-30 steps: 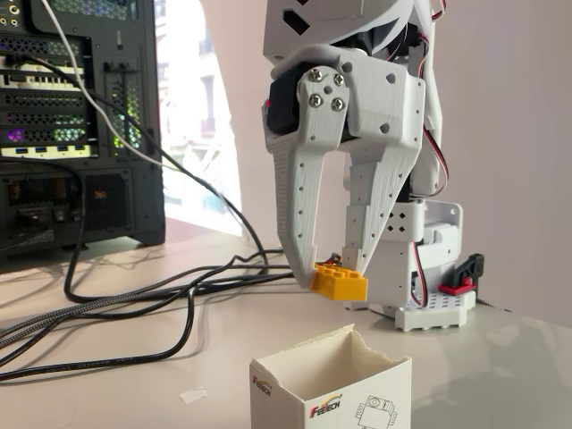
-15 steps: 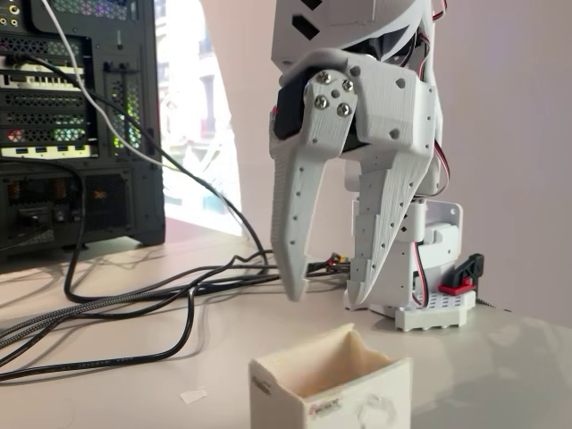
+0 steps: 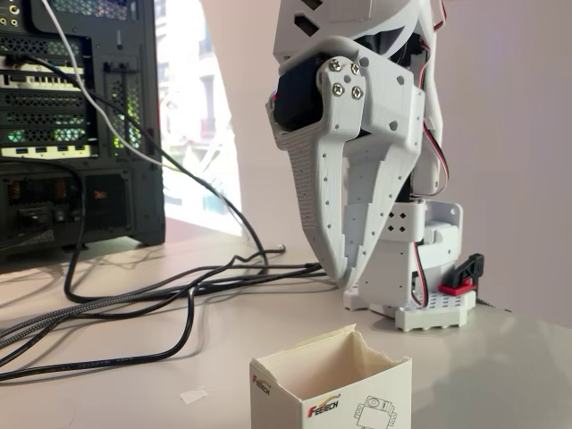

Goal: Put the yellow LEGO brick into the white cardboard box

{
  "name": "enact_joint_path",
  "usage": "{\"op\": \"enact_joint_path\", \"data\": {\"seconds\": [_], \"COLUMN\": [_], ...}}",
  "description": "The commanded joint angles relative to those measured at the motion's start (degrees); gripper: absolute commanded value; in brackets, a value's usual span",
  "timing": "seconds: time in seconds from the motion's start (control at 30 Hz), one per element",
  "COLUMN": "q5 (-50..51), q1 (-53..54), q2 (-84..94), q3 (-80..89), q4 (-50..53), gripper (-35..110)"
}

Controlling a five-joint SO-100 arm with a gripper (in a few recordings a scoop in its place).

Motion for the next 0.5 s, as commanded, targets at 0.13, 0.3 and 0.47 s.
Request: {"op": "enact_joint_path", "data": {"seconds": [0.13,0.3,0.47], "q5": [-21.5,-25.6,-28.7], "q1": [4.2,6.5,8.7], "q2": [21.4,33.0,43.1], "q3": [16.9,26.4,33.8], "q4": [-8.5,-8.9,-9.0], "gripper": [-9,-9,-9]}}
